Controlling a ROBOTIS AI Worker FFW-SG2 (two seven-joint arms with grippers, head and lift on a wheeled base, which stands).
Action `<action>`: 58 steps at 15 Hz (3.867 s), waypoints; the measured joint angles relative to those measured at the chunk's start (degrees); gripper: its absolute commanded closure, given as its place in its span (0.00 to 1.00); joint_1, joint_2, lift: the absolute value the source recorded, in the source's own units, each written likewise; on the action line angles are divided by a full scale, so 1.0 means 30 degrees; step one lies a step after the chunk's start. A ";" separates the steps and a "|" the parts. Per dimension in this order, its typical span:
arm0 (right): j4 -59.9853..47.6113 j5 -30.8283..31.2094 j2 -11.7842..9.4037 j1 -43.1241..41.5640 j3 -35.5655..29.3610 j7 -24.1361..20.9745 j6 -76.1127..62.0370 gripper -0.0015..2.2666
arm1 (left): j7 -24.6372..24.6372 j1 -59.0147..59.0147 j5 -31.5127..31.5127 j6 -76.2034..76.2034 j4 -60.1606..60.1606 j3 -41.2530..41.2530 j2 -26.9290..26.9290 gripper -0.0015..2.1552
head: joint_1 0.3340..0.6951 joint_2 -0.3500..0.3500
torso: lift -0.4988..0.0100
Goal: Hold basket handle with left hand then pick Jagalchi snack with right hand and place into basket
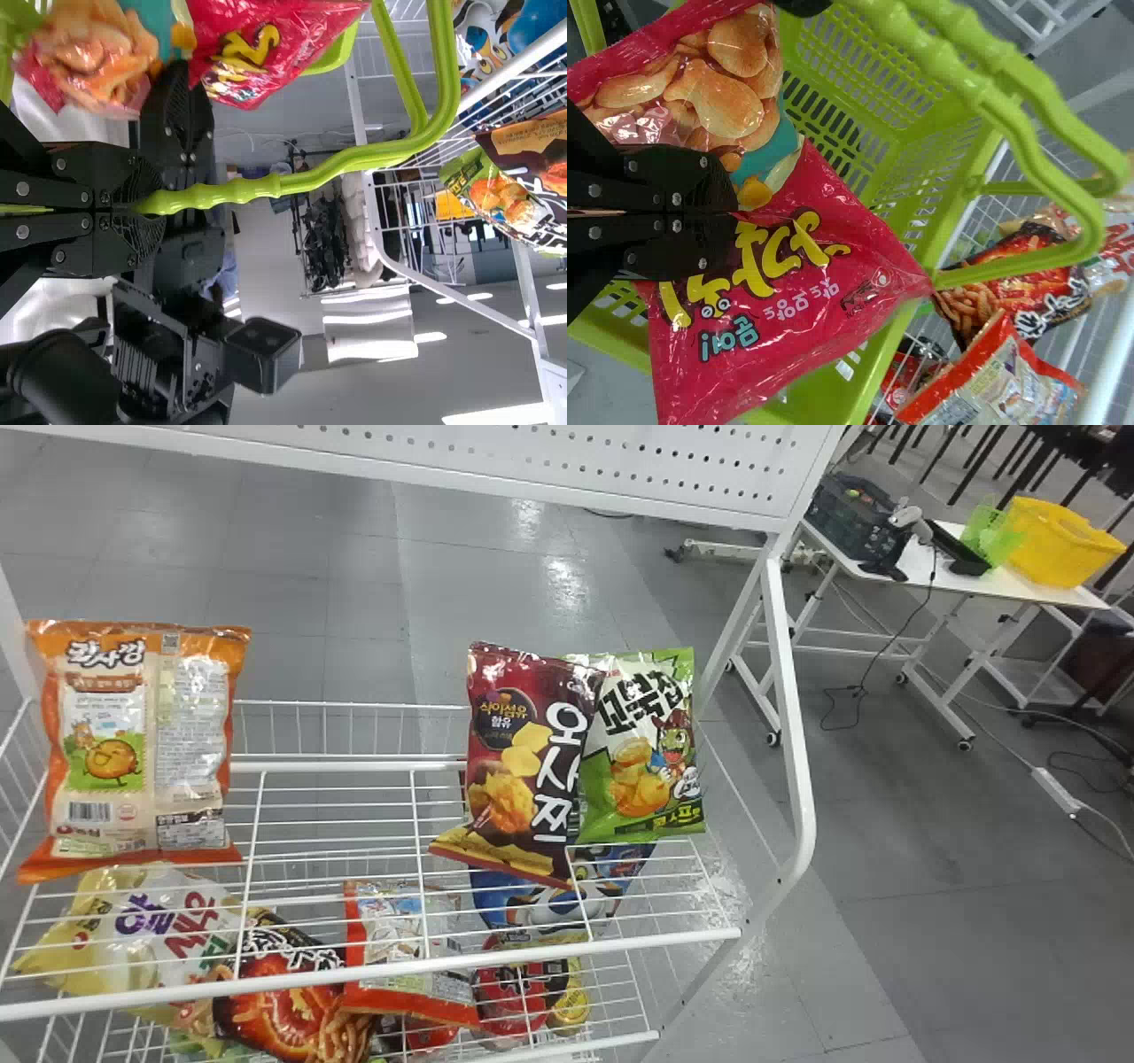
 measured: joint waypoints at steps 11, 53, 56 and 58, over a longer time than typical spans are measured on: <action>0.6308 0.1336 0.1772 -0.2604 0.3143 0.0014 -0.4925 0.78 | -0.0095 -0.0342 0.0003 0.0108 0.0154 -0.0080 0.0128 0.57 | 1.00 0.47 | 0.96; 0.3901 0.0168 0.0460 0.5515 -0.4806 -0.4580 -2.7978 0.03 | -0.0830 0.0181 0.0146 -0.0785 0.0872 0.0576 0.0051 0.57 | 1.00 0.07 | 0.96; 0.4021 0.0245 0.0481 0.5840 -0.4947 -0.4569 -2.8850 0.03 | -0.0958 0.0209 0.0146 -0.0870 0.0849 0.0641 0.0063 0.57 | 1.00 0.05 | 0.96; 0.4052 0.0289 0.0495 0.5932 -0.4950 -0.4536 -2.9242 0.03 | -0.1096 0.0275 0.0169 -0.0858 0.0831 0.0784 0.0061 0.57 | 1.00 0.06 | 0.96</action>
